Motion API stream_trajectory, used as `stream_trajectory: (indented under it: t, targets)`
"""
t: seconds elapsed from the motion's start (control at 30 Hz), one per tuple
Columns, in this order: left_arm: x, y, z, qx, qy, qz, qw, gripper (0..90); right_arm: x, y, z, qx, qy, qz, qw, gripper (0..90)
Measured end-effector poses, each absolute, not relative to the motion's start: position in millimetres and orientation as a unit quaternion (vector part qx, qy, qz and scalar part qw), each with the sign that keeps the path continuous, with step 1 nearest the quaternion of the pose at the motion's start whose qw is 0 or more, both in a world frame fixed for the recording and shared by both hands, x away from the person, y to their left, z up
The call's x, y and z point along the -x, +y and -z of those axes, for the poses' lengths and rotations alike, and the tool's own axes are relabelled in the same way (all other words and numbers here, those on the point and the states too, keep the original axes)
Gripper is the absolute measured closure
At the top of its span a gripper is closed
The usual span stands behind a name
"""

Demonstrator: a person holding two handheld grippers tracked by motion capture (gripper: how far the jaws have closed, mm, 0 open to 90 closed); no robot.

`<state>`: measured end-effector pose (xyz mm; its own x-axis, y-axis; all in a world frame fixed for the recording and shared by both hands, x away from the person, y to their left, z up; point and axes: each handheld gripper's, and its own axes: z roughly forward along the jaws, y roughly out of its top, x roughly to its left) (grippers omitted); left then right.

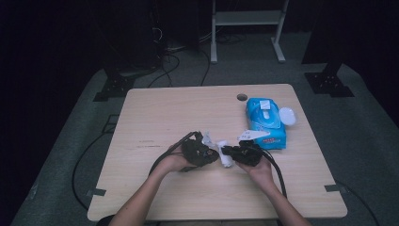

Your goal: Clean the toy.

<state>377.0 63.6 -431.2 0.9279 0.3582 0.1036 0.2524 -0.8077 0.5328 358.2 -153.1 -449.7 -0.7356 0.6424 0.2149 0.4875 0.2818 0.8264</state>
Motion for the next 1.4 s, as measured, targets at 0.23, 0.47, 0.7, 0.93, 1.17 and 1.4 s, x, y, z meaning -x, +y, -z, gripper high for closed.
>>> stream_trajectory:
  t: [0.23, 0.47, 0.7, 0.93, 1.17, 1.4]
  targets:
    - [-367.3, 74.6, 425.1, -0.932, 0.149, -0.130, 0.305, 62.8, -359.2, -158.6, 444.2, -0.354, 0.788, -0.499, 0.072, 84.4]
    - [-355.8, 82.4, 413.1, -0.907, 0.130, -0.129, 0.380, 63.7, -351.8, -164.2, 412.0, -0.330, 0.765, -0.551, 0.055, 84.5]
    - [-349.9, 74.9, 415.4, -0.907, 0.115, -0.134, 0.381, 63.9, -342.7, -147.3, 395.3, -0.287, 0.784, -0.549, 0.049, 84.5]
    - [-350.6, 81.6, 413.7, -0.902, 0.120, -0.130, 0.395, 64.0, -352.1, -160.4, 408.8, -0.314, 0.785, -0.532, 0.042, 84.6]
    - [-347.9, 76.9, 413.3, -0.902, 0.112, -0.137, 0.394, 64.0, -344.8, -149.6, 397.6, -0.288, 0.785, -0.548, 0.031, 84.6]
    - [-348.1, 82.4, 411.9, -0.900, 0.114, -0.135, 0.399, 64.2, -346.4, -152.9, 401.9, -0.296, 0.795, -0.526, 0.058, 84.7]
